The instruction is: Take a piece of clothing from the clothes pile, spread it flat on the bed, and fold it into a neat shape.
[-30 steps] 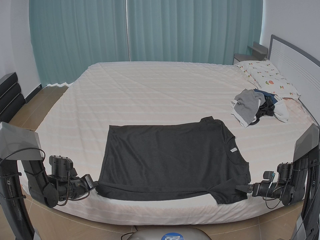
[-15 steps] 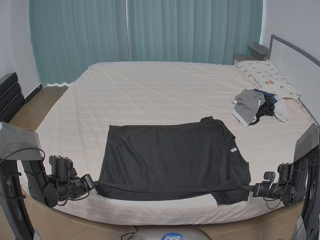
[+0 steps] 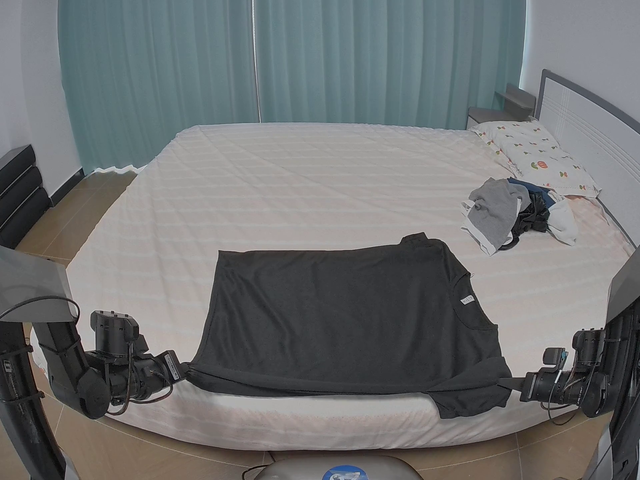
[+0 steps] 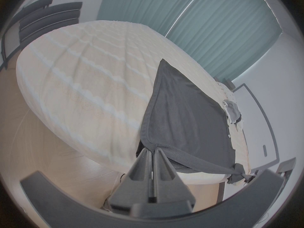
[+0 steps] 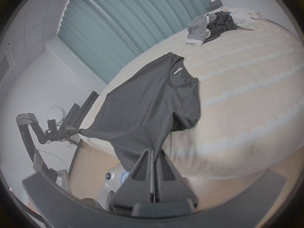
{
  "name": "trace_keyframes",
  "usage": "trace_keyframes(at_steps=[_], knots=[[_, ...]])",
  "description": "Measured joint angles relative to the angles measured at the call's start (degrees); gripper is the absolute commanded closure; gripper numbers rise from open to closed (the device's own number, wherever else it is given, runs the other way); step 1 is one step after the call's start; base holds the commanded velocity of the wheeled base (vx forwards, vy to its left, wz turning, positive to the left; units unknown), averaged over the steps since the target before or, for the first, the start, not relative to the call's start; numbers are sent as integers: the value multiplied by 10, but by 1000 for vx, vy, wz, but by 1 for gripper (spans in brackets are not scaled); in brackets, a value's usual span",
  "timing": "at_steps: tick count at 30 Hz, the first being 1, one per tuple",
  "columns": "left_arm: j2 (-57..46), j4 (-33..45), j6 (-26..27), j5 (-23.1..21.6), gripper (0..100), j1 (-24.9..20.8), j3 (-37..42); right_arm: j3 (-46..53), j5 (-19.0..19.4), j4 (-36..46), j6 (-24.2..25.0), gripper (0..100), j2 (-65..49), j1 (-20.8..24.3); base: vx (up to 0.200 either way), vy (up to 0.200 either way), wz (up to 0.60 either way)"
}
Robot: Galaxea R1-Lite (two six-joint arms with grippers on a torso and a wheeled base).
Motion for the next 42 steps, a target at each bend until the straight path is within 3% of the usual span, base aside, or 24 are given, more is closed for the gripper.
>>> trace_keyframes(at_steps=[9,16,23,35,42], knots=[[-10,0,88,24,100,-5,37,12,2,16,-41,100,-21,-35,0,0,0],[-8,-1,130,67,100,-5,54,13,3,105,-89,100,-42,-39,0,0,0],[-6,-1,189,74,100,-4,83,13,-2,170,-105,100,-63,-37,0,0,0],[-1,-5,223,99,100,-1,108,13,-28,254,-122,100,-95,-27,0,0,0],[0,-4,290,103,100,6,134,13,-33,296,-126,100,-117,-25,0,0,0]])
